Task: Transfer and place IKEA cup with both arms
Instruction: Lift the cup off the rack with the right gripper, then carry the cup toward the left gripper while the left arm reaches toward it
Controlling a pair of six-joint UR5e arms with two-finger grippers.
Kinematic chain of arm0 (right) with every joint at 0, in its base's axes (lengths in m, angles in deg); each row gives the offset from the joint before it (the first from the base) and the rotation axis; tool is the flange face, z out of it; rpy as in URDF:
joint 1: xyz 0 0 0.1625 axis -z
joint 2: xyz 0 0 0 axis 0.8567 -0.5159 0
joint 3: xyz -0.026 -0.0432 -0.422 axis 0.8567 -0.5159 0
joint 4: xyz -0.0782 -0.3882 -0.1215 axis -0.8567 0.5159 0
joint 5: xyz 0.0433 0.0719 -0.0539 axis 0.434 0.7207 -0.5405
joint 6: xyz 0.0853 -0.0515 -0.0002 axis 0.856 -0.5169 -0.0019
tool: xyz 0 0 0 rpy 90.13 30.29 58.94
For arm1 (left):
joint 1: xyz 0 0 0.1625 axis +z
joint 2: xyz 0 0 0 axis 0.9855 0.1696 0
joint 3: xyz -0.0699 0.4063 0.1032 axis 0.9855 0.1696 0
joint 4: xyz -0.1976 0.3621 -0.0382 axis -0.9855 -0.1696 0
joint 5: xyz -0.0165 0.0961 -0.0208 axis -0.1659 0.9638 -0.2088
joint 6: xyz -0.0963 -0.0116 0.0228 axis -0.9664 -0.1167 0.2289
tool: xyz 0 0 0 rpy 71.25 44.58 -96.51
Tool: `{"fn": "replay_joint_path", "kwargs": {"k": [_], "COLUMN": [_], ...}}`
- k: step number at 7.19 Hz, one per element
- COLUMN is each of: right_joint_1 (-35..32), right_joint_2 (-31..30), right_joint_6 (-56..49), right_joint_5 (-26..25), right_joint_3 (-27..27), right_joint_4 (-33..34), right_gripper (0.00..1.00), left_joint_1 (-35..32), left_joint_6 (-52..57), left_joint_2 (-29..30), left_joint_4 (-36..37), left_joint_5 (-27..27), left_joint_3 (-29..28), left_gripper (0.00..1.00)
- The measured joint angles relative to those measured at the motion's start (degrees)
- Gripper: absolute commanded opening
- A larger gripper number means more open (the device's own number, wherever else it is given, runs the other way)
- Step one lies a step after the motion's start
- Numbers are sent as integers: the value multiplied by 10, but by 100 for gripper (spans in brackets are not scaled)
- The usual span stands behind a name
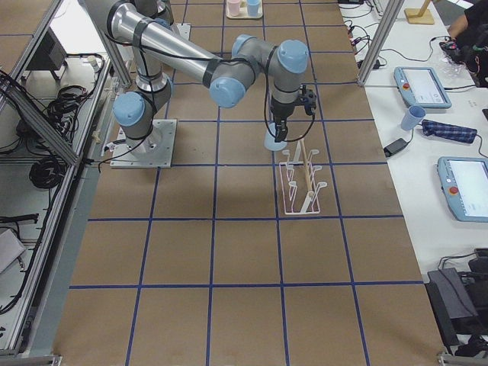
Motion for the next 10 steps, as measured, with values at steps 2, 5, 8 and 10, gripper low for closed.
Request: {"fn": "replay_joint_path", "kwargs": {"k": [2,5,8,10], "right_joint_1": [-23,-84,-95,-95], "right_joint_2": [-44,-75,-78,-81], "right_joint_6": [18,44,41,45], "right_joint_5": [6,102,340,484], "right_joint_3": [-13,-65,-65,-58], "right_joint_4": [-75,-223,-378,-490], "right_gripper": [43,43,41,42], "left_joint_1": [0,24,91,139], "left_joint_6": [0,7,42,71], "left_joint_2": [0,-4,-18,-40], "left_joint_4": [0,-3,-34,-40], "left_joint_5": [-6,-62,-206,-370], "left_joint_3": [0,4,39,122], "left_gripper": [100,100,100,100]}}
